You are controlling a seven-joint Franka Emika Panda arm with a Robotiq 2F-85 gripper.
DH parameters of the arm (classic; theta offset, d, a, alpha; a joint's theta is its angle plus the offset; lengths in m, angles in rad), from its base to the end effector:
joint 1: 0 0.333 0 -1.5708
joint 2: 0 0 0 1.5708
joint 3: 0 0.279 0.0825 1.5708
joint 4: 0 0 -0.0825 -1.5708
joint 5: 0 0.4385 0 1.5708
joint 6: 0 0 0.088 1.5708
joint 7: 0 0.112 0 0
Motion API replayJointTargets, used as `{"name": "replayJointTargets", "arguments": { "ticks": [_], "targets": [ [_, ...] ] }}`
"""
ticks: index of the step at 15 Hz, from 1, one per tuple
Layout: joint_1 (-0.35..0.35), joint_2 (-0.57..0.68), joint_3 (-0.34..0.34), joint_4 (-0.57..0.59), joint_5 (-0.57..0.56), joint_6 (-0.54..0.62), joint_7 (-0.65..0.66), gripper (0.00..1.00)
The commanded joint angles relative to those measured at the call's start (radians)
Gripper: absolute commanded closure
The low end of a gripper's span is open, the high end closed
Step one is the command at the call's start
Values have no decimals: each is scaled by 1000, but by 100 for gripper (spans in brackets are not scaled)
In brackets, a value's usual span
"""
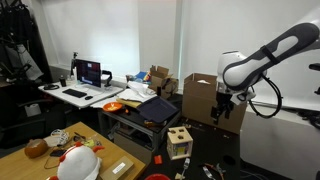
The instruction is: Pick up the folk from the table and put it in the bowl
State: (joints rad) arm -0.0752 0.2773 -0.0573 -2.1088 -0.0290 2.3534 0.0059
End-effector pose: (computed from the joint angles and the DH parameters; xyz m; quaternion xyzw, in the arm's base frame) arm 0.5954 -0.0806 0.2016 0.9980 -0.0578 -0.0173 0.0169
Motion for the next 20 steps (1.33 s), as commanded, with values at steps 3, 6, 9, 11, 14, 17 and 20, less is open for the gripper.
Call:
{"name": "replayJointTargets", "arguments": {
  "ticks": [3, 6, 9, 11, 14, 17, 20],
  "targets": [
    [-8, 137, -5, 41, 30, 53, 14, 0],
    [-17, 207, 0, 62, 52, 88, 8, 0],
    [-37, 271, 21, 96, 104, 119, -14, 0],
    [-45, 318, 34, 122, 140, 140, -15, 0],
    [-33, 388, 23, 147, 136, 188, 7, 0],
    [-47, 450, 36, 162, 145, 229, -10, 0],
    [-60, 506, 53, 171, 157, 239, -16, 0]
  ]
}}
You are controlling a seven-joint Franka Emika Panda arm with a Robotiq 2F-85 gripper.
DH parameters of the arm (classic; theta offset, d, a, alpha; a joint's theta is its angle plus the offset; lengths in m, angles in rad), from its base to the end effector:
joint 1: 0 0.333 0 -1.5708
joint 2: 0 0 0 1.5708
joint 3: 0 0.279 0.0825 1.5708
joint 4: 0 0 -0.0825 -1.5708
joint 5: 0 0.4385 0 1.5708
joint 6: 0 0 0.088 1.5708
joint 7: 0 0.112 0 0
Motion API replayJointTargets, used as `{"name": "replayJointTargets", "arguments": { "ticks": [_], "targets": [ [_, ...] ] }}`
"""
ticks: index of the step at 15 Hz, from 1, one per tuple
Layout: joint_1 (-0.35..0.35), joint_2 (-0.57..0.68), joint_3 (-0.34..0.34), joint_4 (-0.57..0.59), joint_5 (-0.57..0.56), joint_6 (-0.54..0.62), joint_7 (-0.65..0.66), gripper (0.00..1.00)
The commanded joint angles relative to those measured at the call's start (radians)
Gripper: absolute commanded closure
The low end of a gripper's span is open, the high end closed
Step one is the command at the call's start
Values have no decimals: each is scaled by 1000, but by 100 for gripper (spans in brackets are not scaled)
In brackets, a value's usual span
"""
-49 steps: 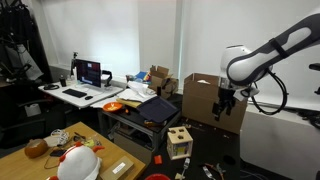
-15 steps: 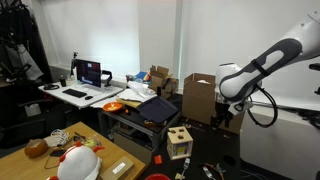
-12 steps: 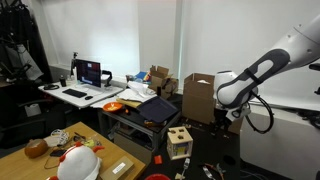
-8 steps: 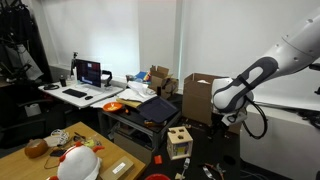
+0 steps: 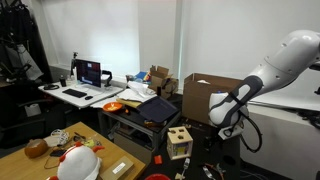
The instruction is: Pick up the folk from the table and put it in the bowl
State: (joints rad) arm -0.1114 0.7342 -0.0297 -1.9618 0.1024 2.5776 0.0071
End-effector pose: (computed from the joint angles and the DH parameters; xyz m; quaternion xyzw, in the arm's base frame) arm 0.5795 -0.0859 0.0033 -0.9915 0.1153 0.0575 0.0185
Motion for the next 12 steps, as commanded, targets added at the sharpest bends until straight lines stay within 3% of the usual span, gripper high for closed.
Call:
{"name": "replayJointTargets", "arguments": {
  "ticks": [1, 12],
  "targets": [
    [-32, 62, 39, 21, 35, 9, -23, 0],
    [-63, 174, 112, 18, 80, 3, -38, 0]
  ]
}}
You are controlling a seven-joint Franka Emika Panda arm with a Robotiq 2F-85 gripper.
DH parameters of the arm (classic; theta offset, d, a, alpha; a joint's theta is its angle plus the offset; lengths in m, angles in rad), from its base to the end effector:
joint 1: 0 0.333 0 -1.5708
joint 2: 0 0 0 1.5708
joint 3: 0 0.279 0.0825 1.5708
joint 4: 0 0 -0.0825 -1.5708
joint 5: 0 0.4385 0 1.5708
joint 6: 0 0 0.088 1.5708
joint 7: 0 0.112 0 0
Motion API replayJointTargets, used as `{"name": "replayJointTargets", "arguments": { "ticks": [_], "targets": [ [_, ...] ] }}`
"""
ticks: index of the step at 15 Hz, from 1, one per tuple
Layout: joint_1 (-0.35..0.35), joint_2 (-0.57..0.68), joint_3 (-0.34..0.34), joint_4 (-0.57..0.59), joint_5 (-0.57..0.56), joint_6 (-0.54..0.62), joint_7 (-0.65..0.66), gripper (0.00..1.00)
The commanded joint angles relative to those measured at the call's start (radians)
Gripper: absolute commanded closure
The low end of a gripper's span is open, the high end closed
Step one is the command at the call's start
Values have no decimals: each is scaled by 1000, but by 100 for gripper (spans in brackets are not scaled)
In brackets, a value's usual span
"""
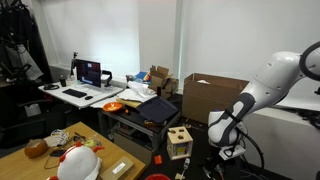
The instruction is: Pick up the folk from the table and put it in the bowl
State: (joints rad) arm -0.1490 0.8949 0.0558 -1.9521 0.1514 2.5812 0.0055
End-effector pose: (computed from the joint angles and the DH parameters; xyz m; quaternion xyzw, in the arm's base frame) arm 0.5295 -0.0447 -0.0830 -0.9818 0.1248 0.1302 0.0600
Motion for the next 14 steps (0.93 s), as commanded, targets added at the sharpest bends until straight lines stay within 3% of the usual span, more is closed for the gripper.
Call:
{"name": "replayJointTargets", "arguments": {
  "ticks": [1, 14],
  "targets": [
    [-27, 20, 31, 9, 31, 0, -41, 0],
    [-39, 92, 53, 40, 19, -2, -91, 0]
  ]
}}
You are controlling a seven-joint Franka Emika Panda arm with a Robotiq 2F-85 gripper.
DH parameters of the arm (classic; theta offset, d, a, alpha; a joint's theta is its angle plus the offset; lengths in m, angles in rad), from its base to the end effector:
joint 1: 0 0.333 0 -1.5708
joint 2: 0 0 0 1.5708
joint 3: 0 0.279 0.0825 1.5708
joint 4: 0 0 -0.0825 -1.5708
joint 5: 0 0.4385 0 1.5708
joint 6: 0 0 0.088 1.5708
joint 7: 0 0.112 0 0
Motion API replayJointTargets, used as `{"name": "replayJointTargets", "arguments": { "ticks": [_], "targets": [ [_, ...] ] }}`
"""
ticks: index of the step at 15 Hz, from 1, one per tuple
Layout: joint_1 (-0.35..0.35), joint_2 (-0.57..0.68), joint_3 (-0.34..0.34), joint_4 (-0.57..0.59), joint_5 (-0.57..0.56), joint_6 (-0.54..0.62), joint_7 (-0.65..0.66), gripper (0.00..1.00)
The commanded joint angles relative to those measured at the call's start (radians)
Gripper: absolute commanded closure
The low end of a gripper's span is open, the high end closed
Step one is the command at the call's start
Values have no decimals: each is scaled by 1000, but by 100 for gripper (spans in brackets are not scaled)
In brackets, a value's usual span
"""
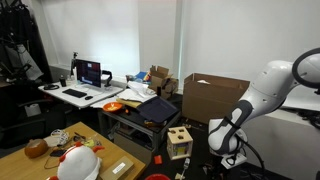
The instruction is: Pick up the folk from the table and put it in the bowl
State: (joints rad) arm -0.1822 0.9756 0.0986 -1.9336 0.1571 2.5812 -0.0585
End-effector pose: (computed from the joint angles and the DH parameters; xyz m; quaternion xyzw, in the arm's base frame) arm 0.5069 -0.0298 -0.1186 -0.9788 0.0992 0.1572 0.0854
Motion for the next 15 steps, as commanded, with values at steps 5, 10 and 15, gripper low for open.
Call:
{"name": "replayJointTargets", "arguments": {
  "ticks": [5, 10, 15],
  "targets": [
    [16, 21, -2, 46, 9, -8, -6, 0],
    [36, 43, -18, 75, 6, -13, 20, 0],
    [49, 62, -28, 97, 3, -10, 25, 30]
  ]
}}
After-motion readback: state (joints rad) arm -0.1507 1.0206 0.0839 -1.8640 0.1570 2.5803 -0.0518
